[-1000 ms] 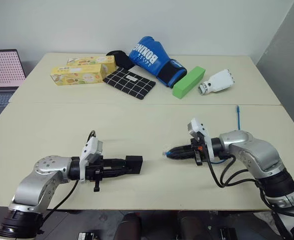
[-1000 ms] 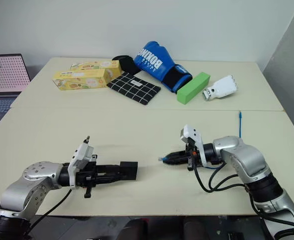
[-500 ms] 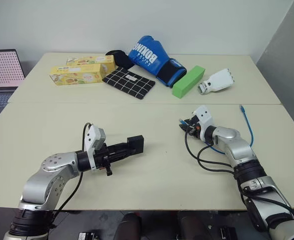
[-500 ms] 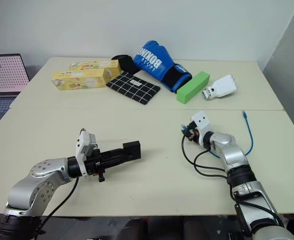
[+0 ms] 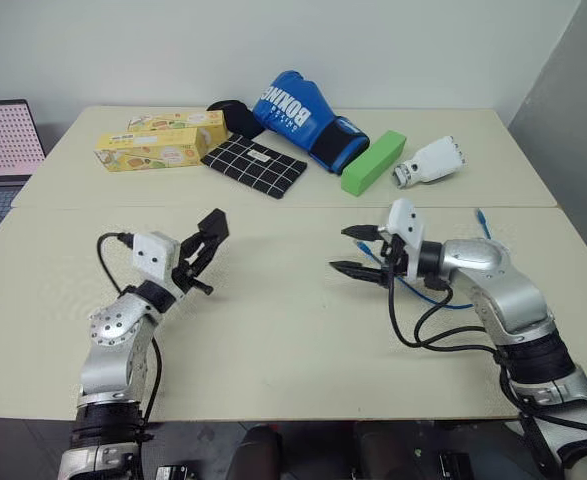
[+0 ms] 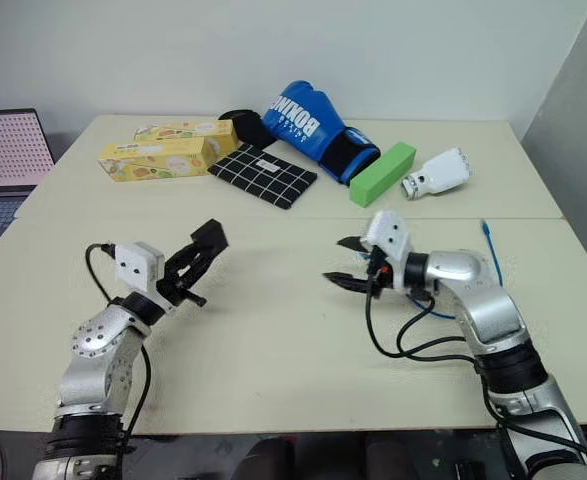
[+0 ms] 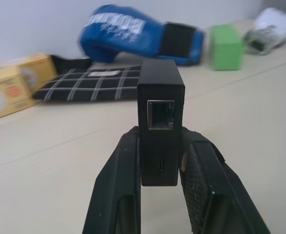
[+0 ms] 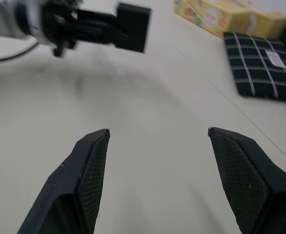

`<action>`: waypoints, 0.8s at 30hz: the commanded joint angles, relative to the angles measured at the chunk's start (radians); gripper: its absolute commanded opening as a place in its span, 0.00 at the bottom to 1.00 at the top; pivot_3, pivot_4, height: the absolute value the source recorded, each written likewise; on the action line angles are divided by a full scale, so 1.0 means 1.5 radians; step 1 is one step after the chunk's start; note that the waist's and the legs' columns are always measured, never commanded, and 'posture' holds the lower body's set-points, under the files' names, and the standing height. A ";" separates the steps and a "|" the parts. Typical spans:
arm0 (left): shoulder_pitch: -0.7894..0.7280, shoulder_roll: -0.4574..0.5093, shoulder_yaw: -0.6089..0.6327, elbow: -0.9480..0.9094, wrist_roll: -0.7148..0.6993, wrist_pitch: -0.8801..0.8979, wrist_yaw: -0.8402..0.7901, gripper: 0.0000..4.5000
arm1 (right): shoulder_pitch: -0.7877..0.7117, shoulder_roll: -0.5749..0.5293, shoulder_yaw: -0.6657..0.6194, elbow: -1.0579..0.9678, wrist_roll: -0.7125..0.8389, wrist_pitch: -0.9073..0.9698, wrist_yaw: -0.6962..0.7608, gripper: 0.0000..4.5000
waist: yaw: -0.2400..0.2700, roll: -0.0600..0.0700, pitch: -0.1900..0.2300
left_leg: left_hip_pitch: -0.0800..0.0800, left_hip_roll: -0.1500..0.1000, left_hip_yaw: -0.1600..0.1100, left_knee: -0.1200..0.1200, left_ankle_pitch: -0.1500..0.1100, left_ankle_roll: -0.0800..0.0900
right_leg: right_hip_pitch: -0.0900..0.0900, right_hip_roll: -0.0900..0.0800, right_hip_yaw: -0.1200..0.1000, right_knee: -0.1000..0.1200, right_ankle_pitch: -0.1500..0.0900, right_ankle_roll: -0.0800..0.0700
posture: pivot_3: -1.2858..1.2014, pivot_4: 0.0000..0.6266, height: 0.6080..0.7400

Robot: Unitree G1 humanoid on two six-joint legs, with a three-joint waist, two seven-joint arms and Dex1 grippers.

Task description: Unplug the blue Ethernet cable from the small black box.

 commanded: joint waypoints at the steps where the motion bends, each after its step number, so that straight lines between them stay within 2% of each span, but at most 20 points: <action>1: -0.033 -0.010 0.031 0.086 0.024 -0.082 0.063 0.17 | -0.037 0.011 0.013 -0.044 0.007 0.037 -0.006 0.76 | 0.003 0.000 0.000 | 0.000 0.000 -0.001 0.000 0.000 0.000 | 0.000 0.000 0.000 0.000 0.000 0.000 | 0.52 0.24 1.00; 10: -0.050 -0.042 0.038 0.199 0.007 -0.111 0.083 0.17 | -0.047 0.011 0.036 -0.042 -0.008 0.048 -0.001 0.76 | 0.007 -0.001 -0.001 | -0.003 -0.001 -0.002 0.001 0.000 0.000 | 0.000 -0.002 -0.002 -0.002 0.001 0.001 | 0.52 0.24 1.00; 11: -0.046 -0.045 0.040 0.201 0.000 -0.106 0.080 0.33 | -0.046 0.010 0.036 -0.043 -0.008 0.049 -0.001 0.77 | 0.007 -0.001 -0.001 | -0.003 -0.001 -0.002 0.001 0.000 0.000 | 0.000 -0.002 -0.002 -0.002 0.001 0.001 | 0.52 0.24 1.00; 12: -0.044 -0.046 0.041 0.202 -0.005 -0.103 0.078 0.33 | -0.045 0.009 0.036 -0.044 -0.008 0.049 -0.001 0.77 | 0.006 -0.001 -0.001 | -0.003 -0.001 -0.002 0.001 0.000 0.000 | 0.000 -0.002 -0.002 -0.002 0.001 0.001 | 0.52 0.24 1.00; 20: -0.012 -0.045 0.042 0.170 -0.025 -0.086 0.059 0.69 | -0.038 0.004 0.037 -0.057 -0.004 0.058 -0.001 0.77 | 0.003 -0.001 -0.001 | -0.002 -0.001 -0.002 0.001 0.000 0.000 | 0.000 -0.001 -0.001 -0.001 0.001 0.001 | 0.52 0.24 1.00; 24: 0.041 -0.026 0.037 0.078 -0.021 -0.025 0.065 0.86 | -0.031 0.009 0.035 -0.062 -0.004 0.071 -0.015 0.77 | 0.001 -0.001 -0.001 | -0.002 -0.001 -0.002 0.001 0.000 0.000 | 0.000 -0.001 -0.001 -0.001 0.001 0.001 | 0.52 0.24 1.00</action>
